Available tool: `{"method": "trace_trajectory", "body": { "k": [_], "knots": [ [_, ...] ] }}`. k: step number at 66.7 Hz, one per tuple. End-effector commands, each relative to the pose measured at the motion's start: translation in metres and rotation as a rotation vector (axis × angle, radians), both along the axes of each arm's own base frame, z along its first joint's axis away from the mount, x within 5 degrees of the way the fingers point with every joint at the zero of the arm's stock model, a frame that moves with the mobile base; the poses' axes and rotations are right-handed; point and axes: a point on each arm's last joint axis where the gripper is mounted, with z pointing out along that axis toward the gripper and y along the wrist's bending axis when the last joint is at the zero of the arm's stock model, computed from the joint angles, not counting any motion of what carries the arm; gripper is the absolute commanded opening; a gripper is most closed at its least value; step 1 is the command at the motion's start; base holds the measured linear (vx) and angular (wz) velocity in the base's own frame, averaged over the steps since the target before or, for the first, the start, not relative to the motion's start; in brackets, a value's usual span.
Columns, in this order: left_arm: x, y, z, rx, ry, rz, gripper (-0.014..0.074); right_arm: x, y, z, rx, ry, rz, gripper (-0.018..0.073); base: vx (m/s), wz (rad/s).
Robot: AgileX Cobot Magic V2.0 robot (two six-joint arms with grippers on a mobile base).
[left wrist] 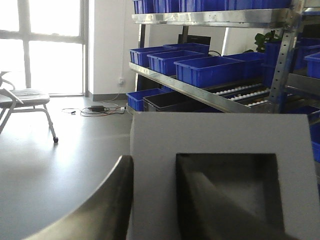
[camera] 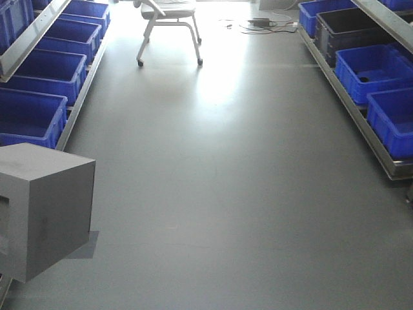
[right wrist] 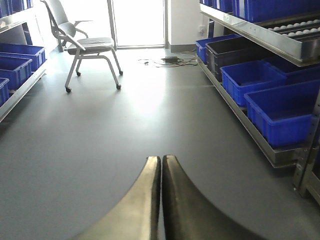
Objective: Sort gray base to blue bin
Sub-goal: 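Drive down the aisle to the large blue bins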
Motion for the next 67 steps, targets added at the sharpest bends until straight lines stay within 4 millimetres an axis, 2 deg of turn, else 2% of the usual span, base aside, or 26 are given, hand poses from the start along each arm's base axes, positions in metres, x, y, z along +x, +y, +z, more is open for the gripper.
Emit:
{"method": "trace_trajectory", "body": {
  "k": [1,22,67],
  "knots": [
    [-0.0016,0.0013,0.0214,-0.075,-0.119,0.004,0.0002,0.0020,-0.0004,0.0049,-0.021,-0.051,-0.002,-0.0005,0.31,0.18],
    [-0.0016,0.0013,0.0214,-0.075,-0.119,0.004,0.0002,0.0020,-0.0004,0.0049,-0.021,-0.051,-0.002,-0.0005,0.28,0.42],
    [-0.0016,0.0013,0.0214,-0.075,-0.119,0.004,0.0002,0.0020,-0.0004,0.0049,-0.021,-0.051,-0.002,-0.0005,0.20,0.75]
  ]
}}
